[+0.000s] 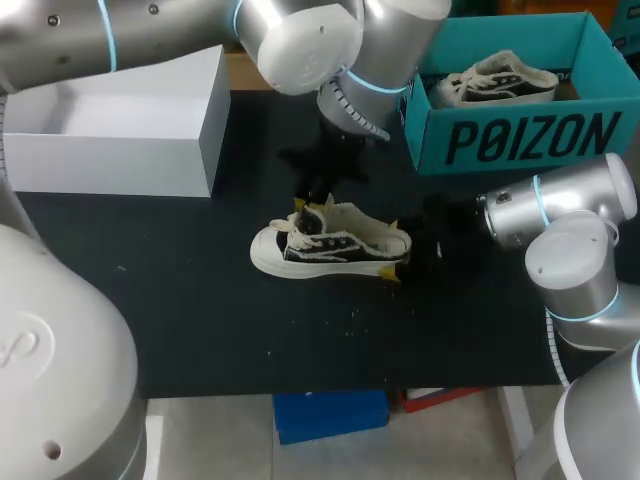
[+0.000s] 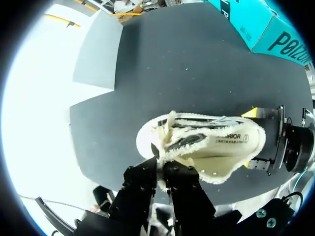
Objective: Take the shoe out of the shoebox, open the shoe tongue, remove and reinsert the insole, then place the shoe into the shoebox
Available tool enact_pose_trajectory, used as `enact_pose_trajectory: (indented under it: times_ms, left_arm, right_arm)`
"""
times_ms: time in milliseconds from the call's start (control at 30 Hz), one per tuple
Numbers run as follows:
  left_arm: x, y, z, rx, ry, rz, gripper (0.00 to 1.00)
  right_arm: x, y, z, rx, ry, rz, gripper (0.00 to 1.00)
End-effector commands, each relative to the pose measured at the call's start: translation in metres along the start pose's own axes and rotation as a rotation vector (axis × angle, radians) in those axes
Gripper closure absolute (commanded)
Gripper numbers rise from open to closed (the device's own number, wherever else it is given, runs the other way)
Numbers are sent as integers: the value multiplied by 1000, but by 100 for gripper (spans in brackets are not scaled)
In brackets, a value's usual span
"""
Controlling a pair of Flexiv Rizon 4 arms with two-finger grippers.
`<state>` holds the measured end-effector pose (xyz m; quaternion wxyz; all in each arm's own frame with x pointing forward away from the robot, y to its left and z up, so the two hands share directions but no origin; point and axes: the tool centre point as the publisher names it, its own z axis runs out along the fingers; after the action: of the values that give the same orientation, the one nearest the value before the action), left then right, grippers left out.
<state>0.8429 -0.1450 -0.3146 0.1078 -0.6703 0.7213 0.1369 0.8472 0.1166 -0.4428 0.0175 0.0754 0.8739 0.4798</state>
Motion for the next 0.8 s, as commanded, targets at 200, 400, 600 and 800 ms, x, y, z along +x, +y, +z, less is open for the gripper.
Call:
enact_pose_trajectory:
  times_ms: [200,400,600,800]
  left_arm:
    - [-32,3,4,11,40,-51,0]
    - [-42,9,11,7,36,-65,0]
    - [-49,15,26,-30,37,-76,0]
    - [-60,19,34,-45,39,-99,0]
  right_arm:
    - [0,-1,2,1,-2,1,100]
    - [0,-1,2,1,-2,1,100]
    - [0,-1,2,1,-2,1,100]
    - [0,-1,2,1,-2,1,100]
